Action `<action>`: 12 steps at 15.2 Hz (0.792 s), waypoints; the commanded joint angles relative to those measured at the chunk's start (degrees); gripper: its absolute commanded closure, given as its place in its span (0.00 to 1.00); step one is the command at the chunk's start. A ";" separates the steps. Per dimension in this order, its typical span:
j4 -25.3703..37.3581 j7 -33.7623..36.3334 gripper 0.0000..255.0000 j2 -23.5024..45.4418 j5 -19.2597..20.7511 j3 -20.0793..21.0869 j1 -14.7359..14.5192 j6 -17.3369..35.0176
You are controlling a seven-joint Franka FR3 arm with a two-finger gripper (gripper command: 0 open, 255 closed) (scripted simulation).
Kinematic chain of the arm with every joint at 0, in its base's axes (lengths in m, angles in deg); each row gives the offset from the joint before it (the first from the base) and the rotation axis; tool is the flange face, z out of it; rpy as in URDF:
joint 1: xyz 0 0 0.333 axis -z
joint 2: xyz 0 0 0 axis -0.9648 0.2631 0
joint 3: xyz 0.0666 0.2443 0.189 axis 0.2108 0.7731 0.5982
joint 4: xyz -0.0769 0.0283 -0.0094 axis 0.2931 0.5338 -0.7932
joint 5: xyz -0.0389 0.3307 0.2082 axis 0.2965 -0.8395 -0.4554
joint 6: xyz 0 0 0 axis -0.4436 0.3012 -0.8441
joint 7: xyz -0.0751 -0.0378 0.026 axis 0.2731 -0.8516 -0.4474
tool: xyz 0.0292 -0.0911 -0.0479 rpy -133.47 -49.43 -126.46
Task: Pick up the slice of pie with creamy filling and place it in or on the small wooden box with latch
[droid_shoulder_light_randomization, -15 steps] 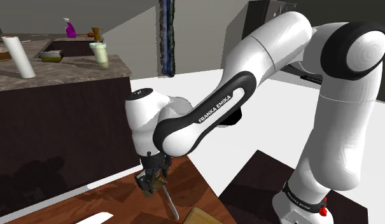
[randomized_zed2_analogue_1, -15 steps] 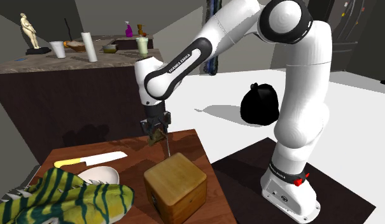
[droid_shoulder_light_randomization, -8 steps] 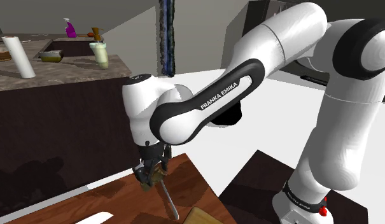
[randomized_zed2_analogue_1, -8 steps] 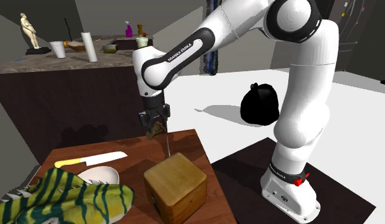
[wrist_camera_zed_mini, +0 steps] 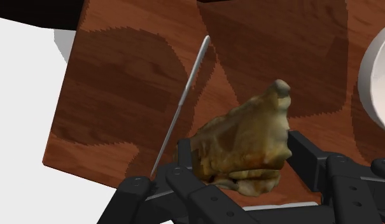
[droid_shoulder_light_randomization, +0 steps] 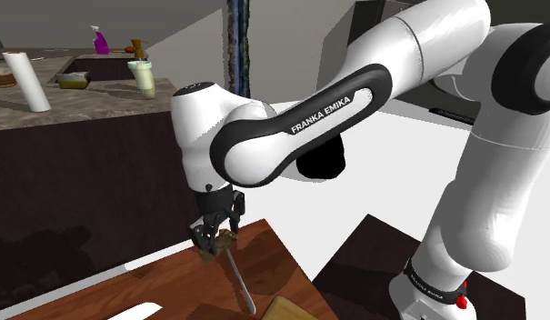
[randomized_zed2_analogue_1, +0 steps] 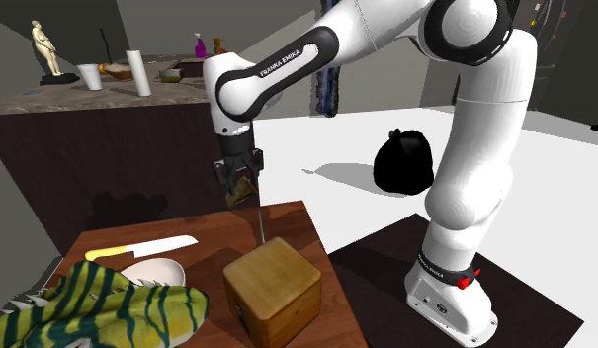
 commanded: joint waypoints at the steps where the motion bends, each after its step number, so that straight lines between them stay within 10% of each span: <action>1: 0.95 -0.34 1.00 -0.77 -0.49 0.04 0.13 -1.59; 12: -7.22 1.82 1.00 -12.93 -8.75 3.20 -2.68 -3.18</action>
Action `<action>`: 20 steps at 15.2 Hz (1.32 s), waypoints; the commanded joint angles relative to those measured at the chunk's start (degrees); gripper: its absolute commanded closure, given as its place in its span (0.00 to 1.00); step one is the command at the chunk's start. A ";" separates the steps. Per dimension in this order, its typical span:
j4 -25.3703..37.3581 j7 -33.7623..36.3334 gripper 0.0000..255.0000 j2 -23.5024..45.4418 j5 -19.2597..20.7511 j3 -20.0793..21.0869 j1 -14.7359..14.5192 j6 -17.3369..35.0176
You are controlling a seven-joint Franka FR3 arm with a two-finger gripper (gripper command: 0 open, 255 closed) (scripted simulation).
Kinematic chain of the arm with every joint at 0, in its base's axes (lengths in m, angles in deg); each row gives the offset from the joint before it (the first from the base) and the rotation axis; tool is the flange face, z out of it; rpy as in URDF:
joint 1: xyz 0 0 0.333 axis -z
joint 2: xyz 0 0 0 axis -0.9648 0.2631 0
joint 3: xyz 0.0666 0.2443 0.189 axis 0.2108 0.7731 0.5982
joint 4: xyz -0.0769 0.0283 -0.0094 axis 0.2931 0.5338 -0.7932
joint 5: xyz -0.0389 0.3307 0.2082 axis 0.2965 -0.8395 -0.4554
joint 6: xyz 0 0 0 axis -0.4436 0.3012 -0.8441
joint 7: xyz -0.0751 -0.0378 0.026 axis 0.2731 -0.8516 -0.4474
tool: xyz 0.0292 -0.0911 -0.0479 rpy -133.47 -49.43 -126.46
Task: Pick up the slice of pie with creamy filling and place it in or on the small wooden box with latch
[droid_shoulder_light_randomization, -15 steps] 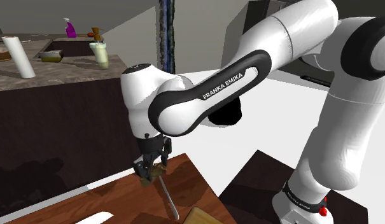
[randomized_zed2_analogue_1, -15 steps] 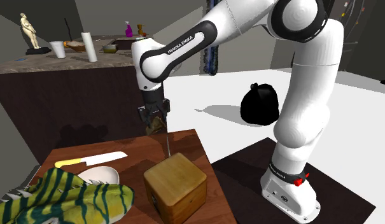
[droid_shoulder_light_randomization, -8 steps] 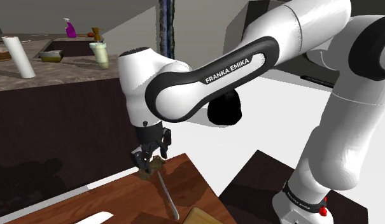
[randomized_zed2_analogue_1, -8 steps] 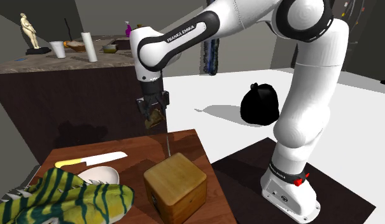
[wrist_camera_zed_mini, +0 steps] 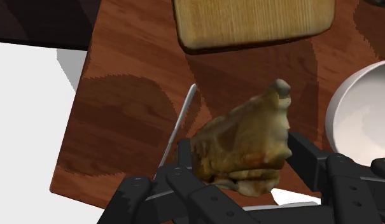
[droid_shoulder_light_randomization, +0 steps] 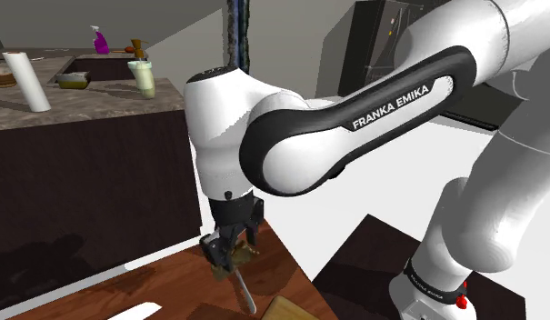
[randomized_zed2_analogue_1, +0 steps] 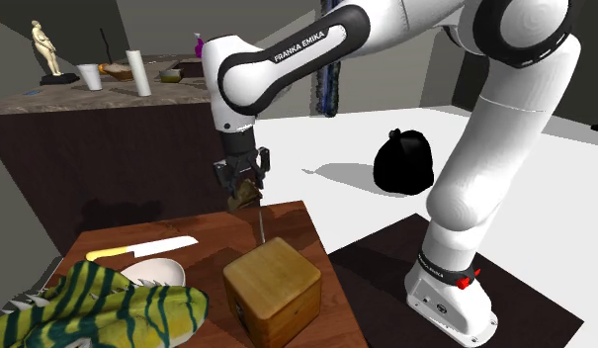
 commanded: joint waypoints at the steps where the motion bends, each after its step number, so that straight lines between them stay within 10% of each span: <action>1: -2.52 1.02 1.00 -3.28 -2.42 0.95 -1.25 -0.04; 13: -11.00 9.02 1.00 -17.20 -13.98 6.31 -10.39 -1.91; 20: -14.62 9.38 1.00 -14.69 -13.73 8.24 -10.04 4.04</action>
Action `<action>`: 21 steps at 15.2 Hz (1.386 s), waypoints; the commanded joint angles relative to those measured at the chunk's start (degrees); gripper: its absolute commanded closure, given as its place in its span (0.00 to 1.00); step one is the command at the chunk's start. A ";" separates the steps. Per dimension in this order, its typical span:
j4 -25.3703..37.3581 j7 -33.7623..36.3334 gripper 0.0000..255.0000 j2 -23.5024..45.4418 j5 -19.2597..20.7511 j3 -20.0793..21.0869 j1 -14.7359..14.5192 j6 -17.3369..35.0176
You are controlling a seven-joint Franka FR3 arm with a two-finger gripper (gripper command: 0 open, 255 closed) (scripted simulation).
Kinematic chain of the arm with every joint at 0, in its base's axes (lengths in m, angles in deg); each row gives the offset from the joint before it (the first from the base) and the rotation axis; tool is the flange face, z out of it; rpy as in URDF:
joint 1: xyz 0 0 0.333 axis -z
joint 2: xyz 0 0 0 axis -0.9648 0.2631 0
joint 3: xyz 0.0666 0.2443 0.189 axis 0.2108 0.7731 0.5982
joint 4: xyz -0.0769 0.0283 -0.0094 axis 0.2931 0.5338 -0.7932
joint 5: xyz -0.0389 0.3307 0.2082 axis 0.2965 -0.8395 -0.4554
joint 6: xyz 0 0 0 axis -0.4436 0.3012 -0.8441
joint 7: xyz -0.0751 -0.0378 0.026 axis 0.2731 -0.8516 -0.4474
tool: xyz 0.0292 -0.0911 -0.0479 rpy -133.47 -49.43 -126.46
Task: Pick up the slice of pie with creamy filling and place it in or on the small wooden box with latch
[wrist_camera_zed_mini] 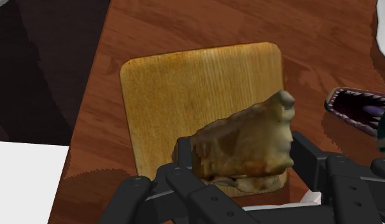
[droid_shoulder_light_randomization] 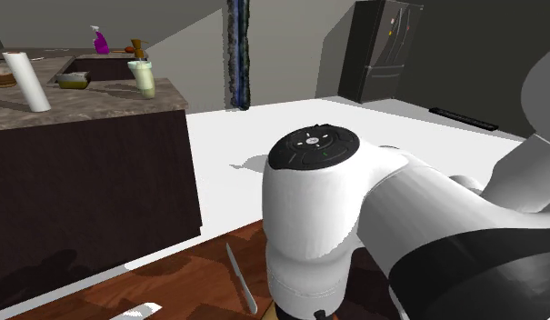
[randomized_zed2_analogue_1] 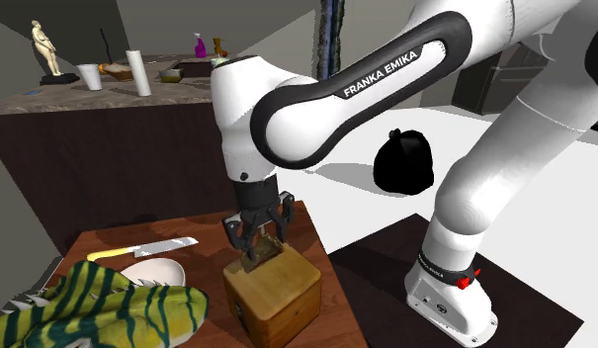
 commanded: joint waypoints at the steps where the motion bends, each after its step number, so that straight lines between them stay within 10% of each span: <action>1: -0.93 0.26 1.00 1.18 0.31 0.75 0.27 2.06; 16: -4.20 1.40 1.00 5.30 1.65 3.15 1.12 9.00; 17: -4.16 1.38 0.00 5.22 1.61 3.11 1.09 8.90; 21: -4.13 1.41 0.00 5.29 1.66 3.13 1.12 8.92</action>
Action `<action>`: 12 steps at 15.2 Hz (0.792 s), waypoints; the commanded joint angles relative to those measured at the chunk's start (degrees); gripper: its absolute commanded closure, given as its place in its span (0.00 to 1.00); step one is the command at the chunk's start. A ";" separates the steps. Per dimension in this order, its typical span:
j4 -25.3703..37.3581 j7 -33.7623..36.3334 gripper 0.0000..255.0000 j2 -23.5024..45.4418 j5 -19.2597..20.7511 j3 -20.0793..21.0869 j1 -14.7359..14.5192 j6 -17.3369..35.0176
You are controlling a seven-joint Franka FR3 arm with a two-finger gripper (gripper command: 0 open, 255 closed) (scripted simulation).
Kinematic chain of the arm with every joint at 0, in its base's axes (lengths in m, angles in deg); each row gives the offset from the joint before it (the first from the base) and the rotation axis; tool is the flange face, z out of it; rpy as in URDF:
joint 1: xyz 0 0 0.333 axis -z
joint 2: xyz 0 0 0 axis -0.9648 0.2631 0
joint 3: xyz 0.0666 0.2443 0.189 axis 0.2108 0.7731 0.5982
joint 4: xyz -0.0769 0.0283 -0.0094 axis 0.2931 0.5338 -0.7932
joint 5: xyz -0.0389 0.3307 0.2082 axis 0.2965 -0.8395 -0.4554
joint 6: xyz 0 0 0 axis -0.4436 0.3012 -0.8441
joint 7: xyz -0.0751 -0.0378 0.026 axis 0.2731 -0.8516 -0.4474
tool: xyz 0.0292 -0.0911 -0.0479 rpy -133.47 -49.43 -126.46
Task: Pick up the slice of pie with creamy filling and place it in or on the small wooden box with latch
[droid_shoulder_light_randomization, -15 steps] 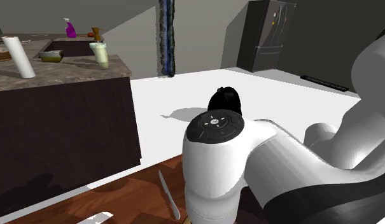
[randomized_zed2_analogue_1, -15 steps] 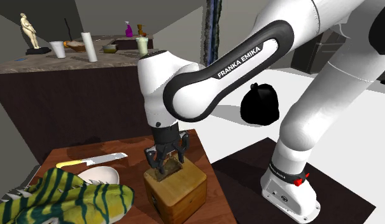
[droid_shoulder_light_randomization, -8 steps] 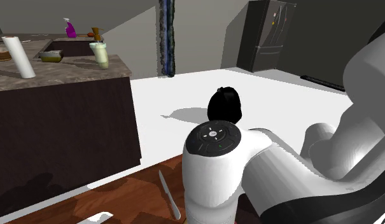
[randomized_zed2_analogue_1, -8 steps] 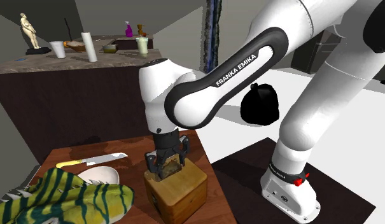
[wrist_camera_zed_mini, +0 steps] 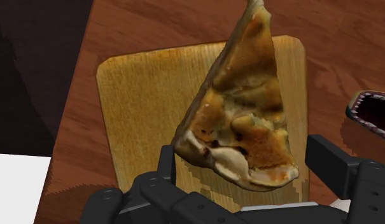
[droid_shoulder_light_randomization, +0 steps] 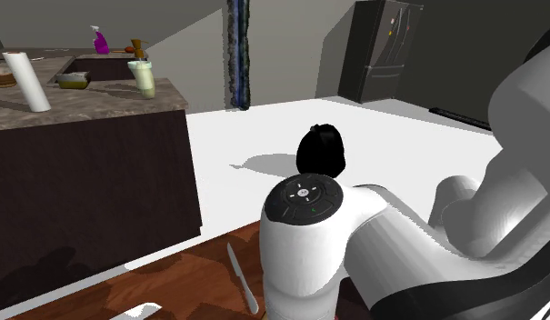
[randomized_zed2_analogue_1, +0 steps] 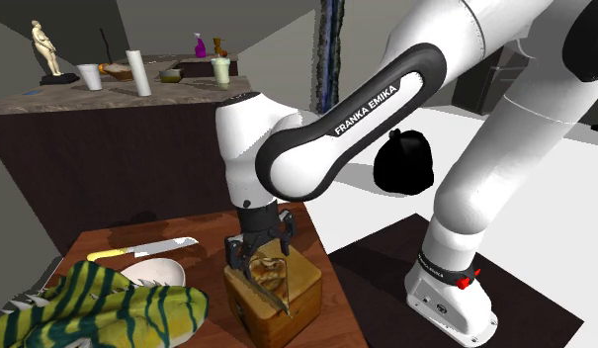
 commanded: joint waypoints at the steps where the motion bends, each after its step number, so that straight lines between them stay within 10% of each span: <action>1: -0.07 -0.01 0.00 0.02 -0.01 0.01 0.00 0.09; 5: 4.56 -1.31 0.00 -4.09 -0.94 -2.76 -0.45 -8.25; 12: 4.56 -1.30 0.00 -4.08 -0.93 -2.79 -0.48 -8.25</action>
